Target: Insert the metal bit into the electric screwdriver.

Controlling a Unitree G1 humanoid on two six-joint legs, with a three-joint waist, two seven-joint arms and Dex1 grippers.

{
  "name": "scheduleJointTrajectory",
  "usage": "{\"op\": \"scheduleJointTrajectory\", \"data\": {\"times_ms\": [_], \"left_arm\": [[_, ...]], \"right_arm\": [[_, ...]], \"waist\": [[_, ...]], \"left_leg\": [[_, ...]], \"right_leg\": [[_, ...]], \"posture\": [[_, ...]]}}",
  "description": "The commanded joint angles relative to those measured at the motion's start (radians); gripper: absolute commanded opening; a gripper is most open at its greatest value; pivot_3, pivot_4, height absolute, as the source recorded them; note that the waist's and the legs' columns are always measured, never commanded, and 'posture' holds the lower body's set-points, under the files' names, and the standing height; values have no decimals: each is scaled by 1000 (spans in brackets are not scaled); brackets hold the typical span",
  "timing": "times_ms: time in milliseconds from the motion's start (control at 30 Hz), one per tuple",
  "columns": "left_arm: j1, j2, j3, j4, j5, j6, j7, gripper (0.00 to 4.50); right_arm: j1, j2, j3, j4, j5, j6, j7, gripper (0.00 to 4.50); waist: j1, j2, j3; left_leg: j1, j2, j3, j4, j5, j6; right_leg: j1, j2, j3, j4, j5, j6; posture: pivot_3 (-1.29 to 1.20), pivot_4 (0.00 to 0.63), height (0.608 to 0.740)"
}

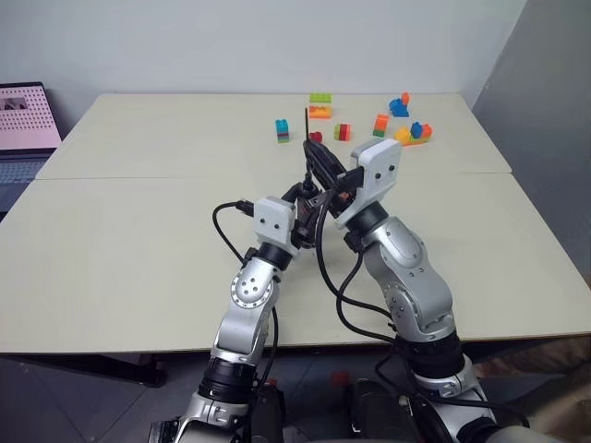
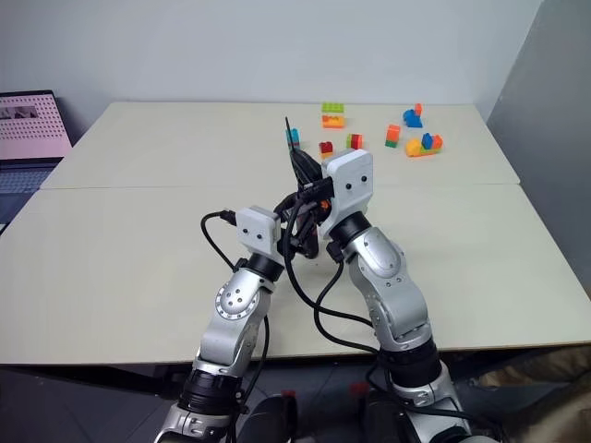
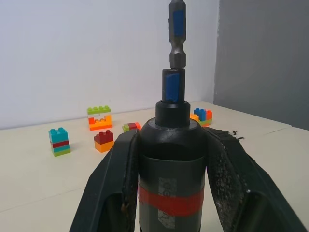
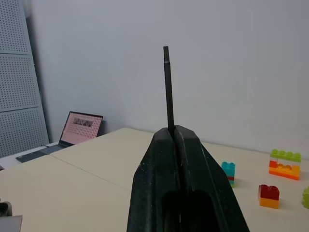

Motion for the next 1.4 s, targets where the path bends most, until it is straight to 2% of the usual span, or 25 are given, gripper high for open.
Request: {"op": "scheduleJointTrajectory", "data": {"times_ms": [33,900,1400], "left_arm": [[17,8,2,6,14,28,5,1635],[23,8,-9,-2,13,35,2,1635],[22,5,-9,-1,12,44,5,1635]], "right_arm": [[-1,14,-2,-33,1,-27,-2,0],[27,37,-2,35,-14,-74,-27,0],[49,28,17,33,-25,-122,11,0]], "waist": [[0,0,0],[0,0,0],[0,0,0]], "left_leg": [[0,0,0,0,0,0],[0,0,0,-1,0,0],[0,0,0,-1,0,0]], "right_leg": [[0,0,0,0,0,0],[0,0,0,-1,0,0],[0,0,0,-1,0,0]], "posture": [[0,150,740],[0,150,740],[0,150,740]]}}
